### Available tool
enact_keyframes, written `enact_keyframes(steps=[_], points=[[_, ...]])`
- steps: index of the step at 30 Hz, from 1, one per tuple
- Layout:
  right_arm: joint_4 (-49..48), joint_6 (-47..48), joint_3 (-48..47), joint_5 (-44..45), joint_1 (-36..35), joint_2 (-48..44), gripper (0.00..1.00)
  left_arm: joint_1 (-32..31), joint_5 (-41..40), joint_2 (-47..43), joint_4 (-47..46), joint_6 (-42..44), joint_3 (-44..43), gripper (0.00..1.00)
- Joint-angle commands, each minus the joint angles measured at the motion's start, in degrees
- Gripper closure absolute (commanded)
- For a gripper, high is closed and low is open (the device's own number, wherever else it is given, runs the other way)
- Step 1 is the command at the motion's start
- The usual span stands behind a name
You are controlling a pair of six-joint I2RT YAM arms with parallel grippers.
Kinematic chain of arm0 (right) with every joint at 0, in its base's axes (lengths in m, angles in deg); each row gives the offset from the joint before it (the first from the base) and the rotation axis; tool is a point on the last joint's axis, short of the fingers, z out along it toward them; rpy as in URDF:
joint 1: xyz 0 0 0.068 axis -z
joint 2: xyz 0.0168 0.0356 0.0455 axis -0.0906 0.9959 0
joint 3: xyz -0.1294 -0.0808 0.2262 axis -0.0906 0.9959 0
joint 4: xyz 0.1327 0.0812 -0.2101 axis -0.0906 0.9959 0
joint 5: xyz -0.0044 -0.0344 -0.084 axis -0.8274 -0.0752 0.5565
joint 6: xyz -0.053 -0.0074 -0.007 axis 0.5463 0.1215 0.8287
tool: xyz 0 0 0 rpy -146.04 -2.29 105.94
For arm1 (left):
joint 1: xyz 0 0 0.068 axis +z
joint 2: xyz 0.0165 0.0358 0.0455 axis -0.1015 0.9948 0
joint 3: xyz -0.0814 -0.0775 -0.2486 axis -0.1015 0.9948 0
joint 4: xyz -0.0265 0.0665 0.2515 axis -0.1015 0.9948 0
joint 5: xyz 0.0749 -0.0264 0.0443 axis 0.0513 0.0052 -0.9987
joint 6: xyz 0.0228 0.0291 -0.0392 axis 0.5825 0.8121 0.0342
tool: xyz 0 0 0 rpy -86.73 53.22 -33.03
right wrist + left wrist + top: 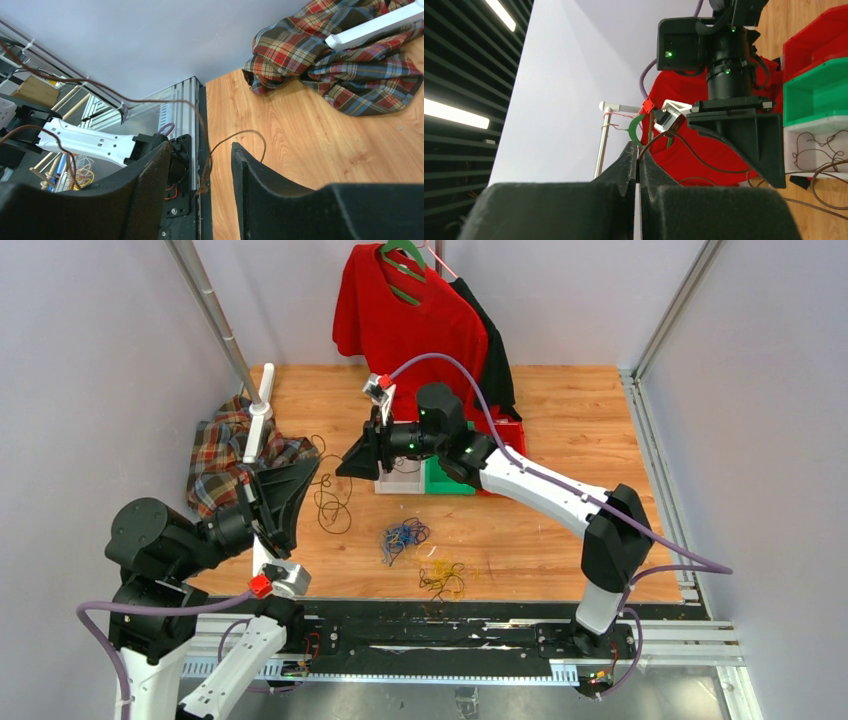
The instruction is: Untangle the cables
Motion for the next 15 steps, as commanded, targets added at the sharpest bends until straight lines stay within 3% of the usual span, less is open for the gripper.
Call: enact_keyframes(steps=[1, 5, 15], points=[[-2.68, -1.17, 2.32, -1.29, 0.30, -4.18, 0.58, 0.07, -0.10, -0.81, -0.55, 6.71, 1.67, 1.00], [-1.52, 1.79, 3.55, 0.31, 0.43, -6.30, 0.96, 0.05, -1.37, -0.25, -1.87, 6.65, 2.95, 0.99], [-1.76, 1.35, 4.94, 2.84, 2.58, -10.35, 0.99, 0.05, -4.11, 3.01, -3.89, -9.30, 3.48, 1.00]])
